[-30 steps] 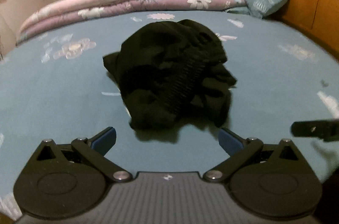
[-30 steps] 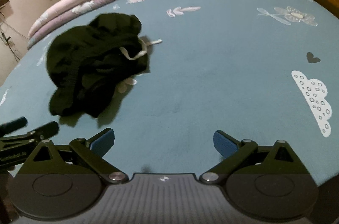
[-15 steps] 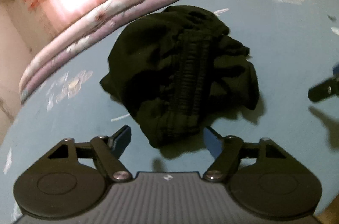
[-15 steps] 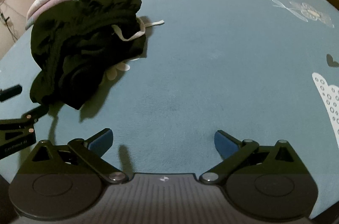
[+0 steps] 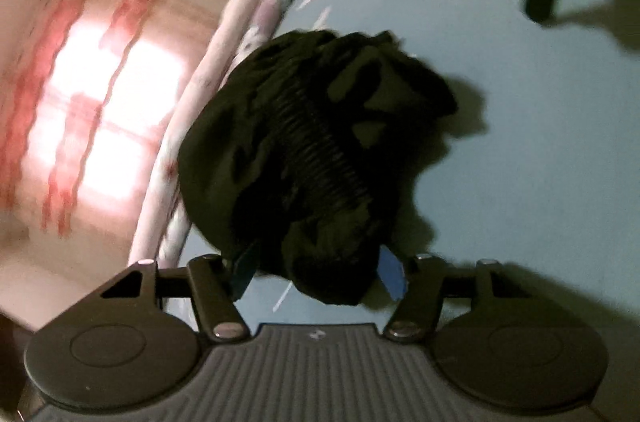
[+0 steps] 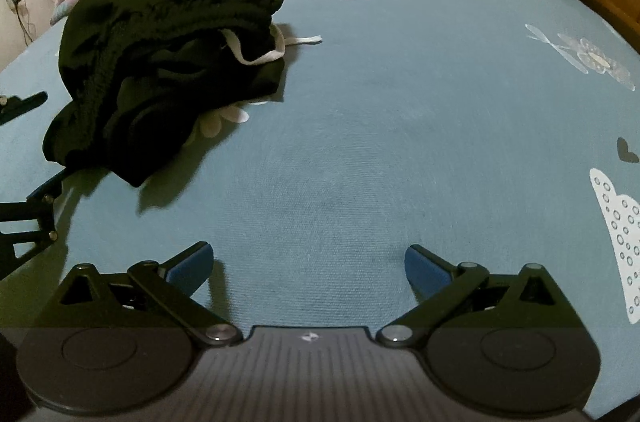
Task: Fold clothes
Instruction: 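Move the left gripper down onto the black pants and close on the waistband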
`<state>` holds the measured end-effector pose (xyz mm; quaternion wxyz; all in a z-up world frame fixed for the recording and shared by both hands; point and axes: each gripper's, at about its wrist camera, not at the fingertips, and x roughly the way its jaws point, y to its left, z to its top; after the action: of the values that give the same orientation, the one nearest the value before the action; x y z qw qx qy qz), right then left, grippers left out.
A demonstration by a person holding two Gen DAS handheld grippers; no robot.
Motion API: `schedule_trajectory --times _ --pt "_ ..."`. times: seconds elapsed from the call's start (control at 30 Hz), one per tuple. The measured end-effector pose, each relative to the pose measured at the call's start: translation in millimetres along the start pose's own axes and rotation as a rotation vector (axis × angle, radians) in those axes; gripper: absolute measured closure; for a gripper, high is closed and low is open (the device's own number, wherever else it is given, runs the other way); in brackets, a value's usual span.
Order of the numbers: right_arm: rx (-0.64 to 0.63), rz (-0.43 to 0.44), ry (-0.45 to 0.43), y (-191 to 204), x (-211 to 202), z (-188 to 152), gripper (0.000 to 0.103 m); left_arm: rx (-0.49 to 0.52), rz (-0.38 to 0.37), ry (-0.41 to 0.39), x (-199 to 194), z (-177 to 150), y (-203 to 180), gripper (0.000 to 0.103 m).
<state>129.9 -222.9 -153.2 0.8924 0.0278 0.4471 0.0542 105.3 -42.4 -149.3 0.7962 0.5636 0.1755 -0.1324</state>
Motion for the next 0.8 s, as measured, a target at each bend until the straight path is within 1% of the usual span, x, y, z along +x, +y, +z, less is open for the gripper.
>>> schedule_trajectory --times 0.1,0.23,0.27,0.4,0.5,0.6,0.7,0.8 --pt "-0.009 -0.008 -0.003 1 2 -1 0.000 0.128 0.015 -0.054 -3 1 -14 0.038" --pt "-0.021 -0.010 -0.008 2 2 -3 0.000 0.225 0.009 -0.110 -3 -2 -25 0.038" --pt "-0.030 -0.014 -0.007 3 3 -3 0.000 0.224 0.008 -0.119 -3 -2 -25 0.037" --pt "-0.062 -0.035 -0.002 8 4 -4 0.000 0.169 -0.039 -0.091 2 0 -19 0.037" --pt "-0.074 -0.042 0.004 10 5 -5 0.000 0.140 -0.052 -0.087 5 -1 -10 0.032" --pt "-0.074 -0.041 0.008 10 6 -4 0.000 0.125 -0.072 -0.073 10 0 -3 0.031" --pt "-0.076 -0.041 0.003 10 5 -6 0.000 0.183 -0.051 -0.095 6 1 -6 0.032" --pt "-0.083 -0.041 -0.005 10 5 -7 0.000 0.229 0.009 -0.154 0 0 -12 0.033"
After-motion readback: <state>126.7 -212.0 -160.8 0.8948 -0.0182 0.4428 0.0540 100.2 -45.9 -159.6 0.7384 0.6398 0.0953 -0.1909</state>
